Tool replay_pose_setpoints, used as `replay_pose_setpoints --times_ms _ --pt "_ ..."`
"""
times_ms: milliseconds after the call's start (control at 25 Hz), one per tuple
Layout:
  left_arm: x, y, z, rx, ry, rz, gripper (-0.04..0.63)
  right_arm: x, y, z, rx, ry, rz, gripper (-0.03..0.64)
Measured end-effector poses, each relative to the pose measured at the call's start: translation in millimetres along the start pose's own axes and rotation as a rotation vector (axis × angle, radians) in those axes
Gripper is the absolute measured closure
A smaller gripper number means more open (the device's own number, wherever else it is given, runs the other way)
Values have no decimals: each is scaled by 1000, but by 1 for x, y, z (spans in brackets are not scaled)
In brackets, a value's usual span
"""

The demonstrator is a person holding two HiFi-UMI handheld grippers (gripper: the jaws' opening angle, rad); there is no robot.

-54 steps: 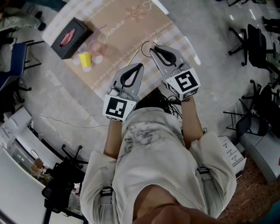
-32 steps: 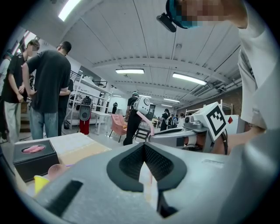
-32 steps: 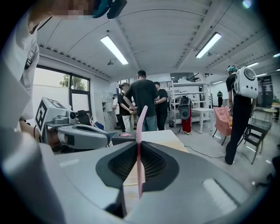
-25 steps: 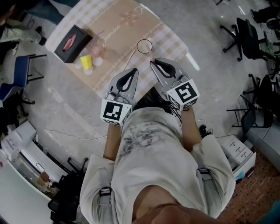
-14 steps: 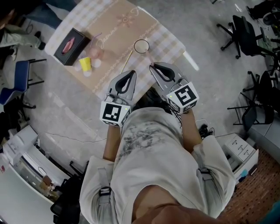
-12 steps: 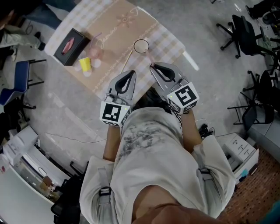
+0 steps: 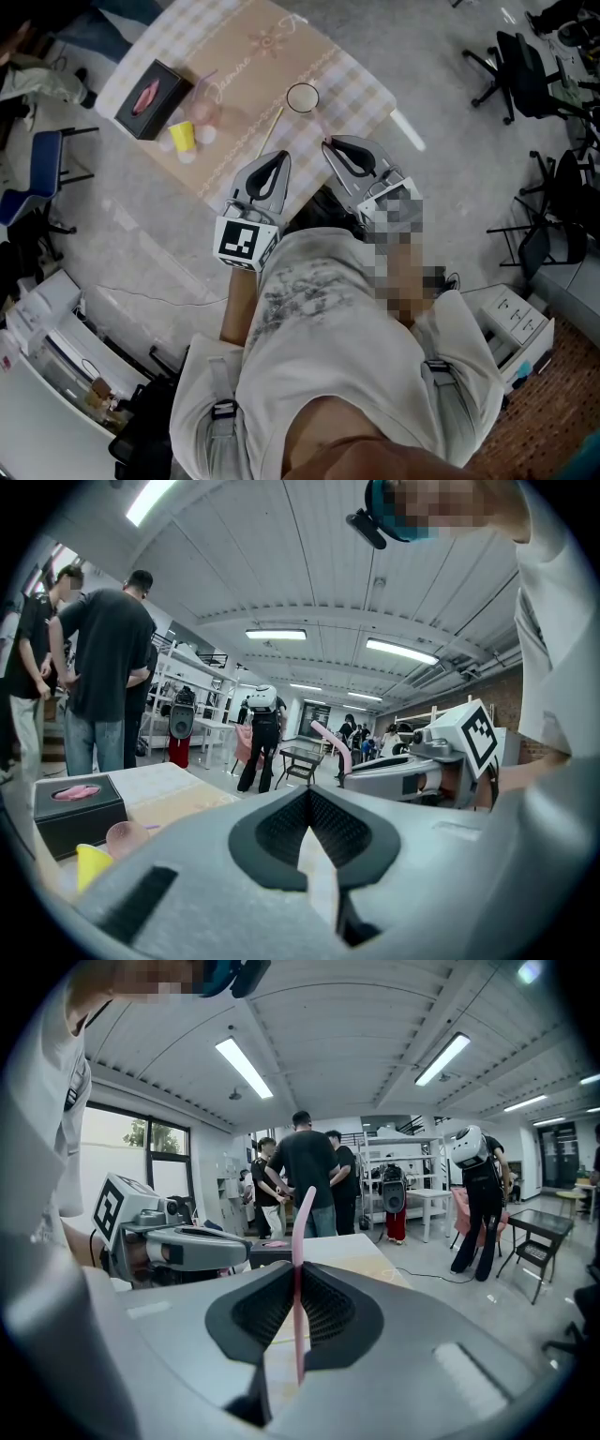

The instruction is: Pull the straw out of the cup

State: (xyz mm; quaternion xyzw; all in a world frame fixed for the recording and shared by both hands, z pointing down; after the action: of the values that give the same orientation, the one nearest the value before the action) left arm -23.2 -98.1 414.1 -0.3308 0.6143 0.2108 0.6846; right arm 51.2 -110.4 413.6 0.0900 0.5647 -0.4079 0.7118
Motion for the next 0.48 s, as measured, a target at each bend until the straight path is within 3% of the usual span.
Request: replay_pose_setpoints --times_ms 480 --pt "-1 0 0 -2 0 -2 592 -1 0 -1 -1 4 -6 584"
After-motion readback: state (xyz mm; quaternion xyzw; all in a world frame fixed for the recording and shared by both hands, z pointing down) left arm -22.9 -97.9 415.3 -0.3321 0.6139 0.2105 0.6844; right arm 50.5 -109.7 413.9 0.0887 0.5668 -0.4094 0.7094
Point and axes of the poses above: the fingertips, and each gripper's own axes: y backward along the fingers, z to its right, x out of its top, the point moved 1 cm from there along y, backward along the fingers, and after that the axes turned 15 degrees about -y, right-handed, at the moved point
